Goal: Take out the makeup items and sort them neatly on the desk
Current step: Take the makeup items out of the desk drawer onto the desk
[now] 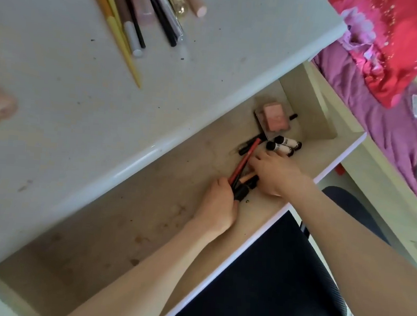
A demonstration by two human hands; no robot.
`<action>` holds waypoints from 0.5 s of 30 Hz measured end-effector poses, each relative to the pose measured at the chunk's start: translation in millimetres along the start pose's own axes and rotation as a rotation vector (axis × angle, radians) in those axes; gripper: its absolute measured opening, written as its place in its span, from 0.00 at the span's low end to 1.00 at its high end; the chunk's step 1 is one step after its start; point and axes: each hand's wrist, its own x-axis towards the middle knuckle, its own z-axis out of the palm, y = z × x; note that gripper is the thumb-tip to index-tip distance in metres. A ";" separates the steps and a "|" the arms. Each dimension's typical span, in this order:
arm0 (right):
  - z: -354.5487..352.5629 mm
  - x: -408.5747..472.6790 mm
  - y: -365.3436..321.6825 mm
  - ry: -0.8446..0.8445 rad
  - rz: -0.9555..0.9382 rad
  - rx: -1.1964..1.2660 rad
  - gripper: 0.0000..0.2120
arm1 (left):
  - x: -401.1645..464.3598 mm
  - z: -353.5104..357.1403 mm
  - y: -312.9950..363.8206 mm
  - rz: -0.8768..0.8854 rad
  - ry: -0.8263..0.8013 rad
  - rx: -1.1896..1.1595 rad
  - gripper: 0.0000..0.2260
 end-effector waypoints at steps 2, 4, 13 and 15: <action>-2.5 2.8 0.3 -0.085 -0.024 0.014 0.18 | 2.2 -2.0 0.3 -0.028 -0.063 -0.009 0.15; -4.0 6.2 -1.8 -0.180 -0.033 0.022 0.18 | 1.8 -2.8 0.1 -0.040 -0.147 0.000 0.16; -2.3 4.5 -7.4 -0.325 -0.030 0.077 0.21 | -2.9 -9.7 -8.4 -0.055 -0.242 0.011 0.14; -1.1 1.2 -11.3 -0.320 -0.035 0.111 0.19 | -4.0 -15.1 -11.8 -0.047 -0.235 -0.016 0.13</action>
